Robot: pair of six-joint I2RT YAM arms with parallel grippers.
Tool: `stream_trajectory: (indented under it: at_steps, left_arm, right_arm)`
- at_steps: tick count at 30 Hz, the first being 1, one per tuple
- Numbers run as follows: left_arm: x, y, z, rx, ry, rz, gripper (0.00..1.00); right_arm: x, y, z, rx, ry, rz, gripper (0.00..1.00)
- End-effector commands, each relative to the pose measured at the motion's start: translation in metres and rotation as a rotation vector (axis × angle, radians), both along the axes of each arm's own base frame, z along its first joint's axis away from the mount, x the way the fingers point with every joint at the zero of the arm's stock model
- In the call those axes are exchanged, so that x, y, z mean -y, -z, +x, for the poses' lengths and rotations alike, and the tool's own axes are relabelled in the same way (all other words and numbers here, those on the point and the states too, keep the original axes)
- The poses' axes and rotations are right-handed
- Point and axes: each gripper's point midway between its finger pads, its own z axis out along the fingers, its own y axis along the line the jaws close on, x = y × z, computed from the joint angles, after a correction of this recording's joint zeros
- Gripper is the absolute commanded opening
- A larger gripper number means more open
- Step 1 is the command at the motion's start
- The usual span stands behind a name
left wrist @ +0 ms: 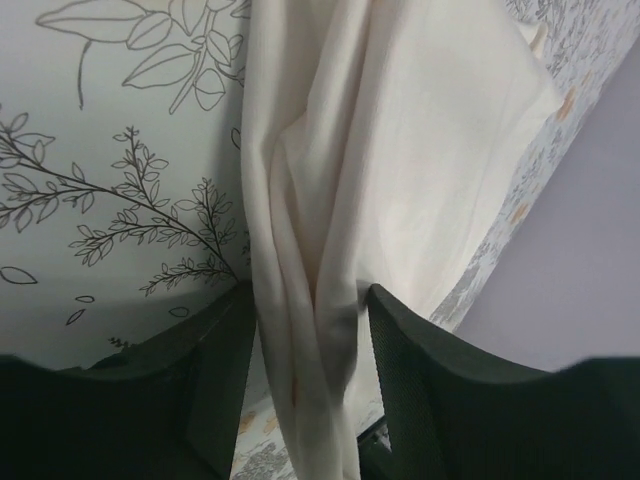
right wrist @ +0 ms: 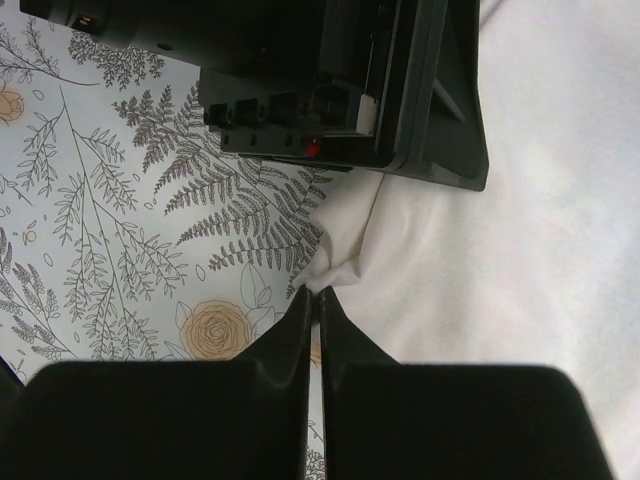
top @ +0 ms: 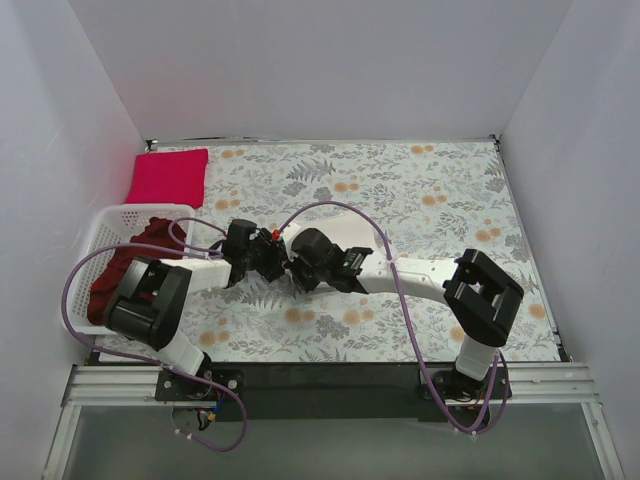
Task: Fold and stack the t-shirts
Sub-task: Neatly place the folded tshirt to the corner
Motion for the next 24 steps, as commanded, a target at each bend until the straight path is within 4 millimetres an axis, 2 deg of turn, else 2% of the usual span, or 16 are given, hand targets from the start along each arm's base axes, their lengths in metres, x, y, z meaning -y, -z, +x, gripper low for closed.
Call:
stream_trajectory:
  at_steps: [1, 2, 3, 5, 6, 7, 11, 14, 15, 17, 18, 19, 20, 21, 22, 24]
  left_arm:
    - [-0.005, 0.015, -0.002, -0.022, -0.011, 0.057, 0.46]
    - [-0.006, 0.015, -0.001, -0.013, -0.006, 0.066, 0.41]
    - [-0.007, 0.017, 0.0, -0.009, -0.002, 0.075, 0.27]
    - [-0.008, 0.015, 0.005, 0.012, 0.002, 0.101, 0.14]
    - [-0.01, 0.016, 0.008, 0.034, 0.026, 0.133, 0.03]
    - [-0.01, 0.015, 0.011, 0.048, 0.037, 0.151, 0.0]
    - [-0.018, 0.004, 0.04, 0.129, 0.098, 0.295, 0.0]
    - [-0.033, 0.007, 0.052, 0.151, 0.166, 0.429, 0.0]
    - [-0.036, -0.006, 0.069, 0.196, 0.163, 0.474, 0.0]
    - [-0.056, -0.001, 0.077, 0.195, 0.205, 0.589, 0.0]
    - [-0.064, -0.006, 0.087, 0.209, 0.198, 0.642, 0.0]
    - [-0.068, -0.017, 0.1, 0.237, 0.196, 0.673, 0.0]
    - [-0.077, -0.016, 0.104, 0.239, 0.231, 0.729, 0.0]
    - [-0.083, -0.019, 0.111, 0.245, 0.23, 0.765, 0.0]
    - [-0.086, -0.031, 0.124, 0.279, 0.228, 0.791, 0.0]
    - [-0.104, -0.031, 0.135, 0.275, 0.253, 0.879, 0.0]
  right_arm:
    - [-0.01, -0.02, 0.001, 0.019, -0.007, 0.082, 0.01]
    - [-0.011, -0.02, 0.001, 0.018, -0.011, 0.082, 0.01]
    - [-0.011, -0.019, 0.001, 0.017, -0.011, 0.081, 0.01]
    - [-0.012, -0.019, 0.0, 0.011, -0.017, 0.084, 0.01]
    - [-0.011, -0.019, -0.001, 0.008, -0.017, 0.084, 0.02]
    - [-0.011, -0.018, -0.002, 0.005, -0.019, 0.082, 0.04]
    - [-0.009, -0.023, -0.002, 0.004, -0.013, 0.093, 0.37]
    - [0.004, -0.029, -0.001, 0.015, 0.018, 0.097, 0.5]
    - [0.013, -0.037, 0.003, 0.024, 0.041, 0.11, 0.53]
    - [0.032, -0.03, 0.003, 0.005, 0.075, 0.095, 0.67]
    - [0.045, -0.038, 0.007, 0.004, 0.1, 0.109, 0.71]
    - [0.06, -0.028, 0.004, -0.017, 0.117, 0.09, 0.73]
    - [0.069, -0.026, 0.004, -0.028, 0.13, 0.089, 0.84]
    - [0.083, -0.033, 0.007, -0.019, 0.16, 0.102, 0.87]
    - [0.099, -0.02, 0.002, -0.036, 0.181, 0.069, 0.9]
    - [0.125, -0.02, 0.004, -0.035, 0.242, 0.054, 0.97]
